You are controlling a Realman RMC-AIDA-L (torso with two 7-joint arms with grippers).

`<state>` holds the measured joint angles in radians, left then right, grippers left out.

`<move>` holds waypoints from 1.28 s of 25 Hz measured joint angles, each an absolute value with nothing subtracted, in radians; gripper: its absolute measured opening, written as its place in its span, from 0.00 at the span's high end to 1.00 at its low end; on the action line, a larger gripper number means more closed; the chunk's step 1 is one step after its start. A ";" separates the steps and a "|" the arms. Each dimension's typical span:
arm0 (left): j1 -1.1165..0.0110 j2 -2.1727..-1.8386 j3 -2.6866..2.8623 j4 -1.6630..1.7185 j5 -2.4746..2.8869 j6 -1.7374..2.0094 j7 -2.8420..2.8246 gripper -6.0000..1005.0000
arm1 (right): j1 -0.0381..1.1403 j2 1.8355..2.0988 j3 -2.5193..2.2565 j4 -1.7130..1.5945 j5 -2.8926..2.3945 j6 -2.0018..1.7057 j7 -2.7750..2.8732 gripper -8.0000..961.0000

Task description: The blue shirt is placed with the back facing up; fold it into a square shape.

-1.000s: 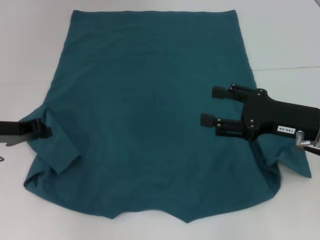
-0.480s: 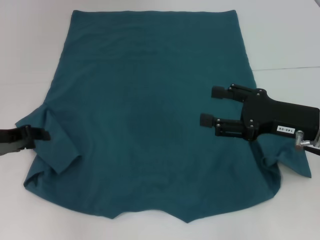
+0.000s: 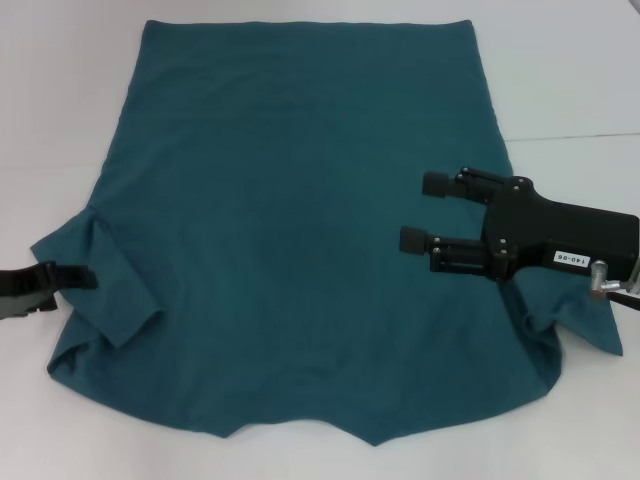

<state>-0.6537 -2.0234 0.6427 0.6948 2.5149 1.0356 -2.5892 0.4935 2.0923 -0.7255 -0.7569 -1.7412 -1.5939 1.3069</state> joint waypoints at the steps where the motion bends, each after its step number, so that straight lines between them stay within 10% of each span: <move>1: -0.655 -2.023 0.643 0.691 2.515 1.035 -2.589 0.30 | 0.494 2.092 -0.726 -0.757 -1.741 -1.594 1.307 0.08; 32: -0.679 -2.026 0.642 0.663 2.515 1.014 -2.587 0.32 | 0.498 2.092 -0.726 -0.755 -1.741 -1.592 1.301 0.08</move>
<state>-0.6795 -2.0264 0.6418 0.6632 2.5148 1.0136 -2.5870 0.4985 2.0924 -0.7255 -0.7550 -1.7406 -1.5922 1.3008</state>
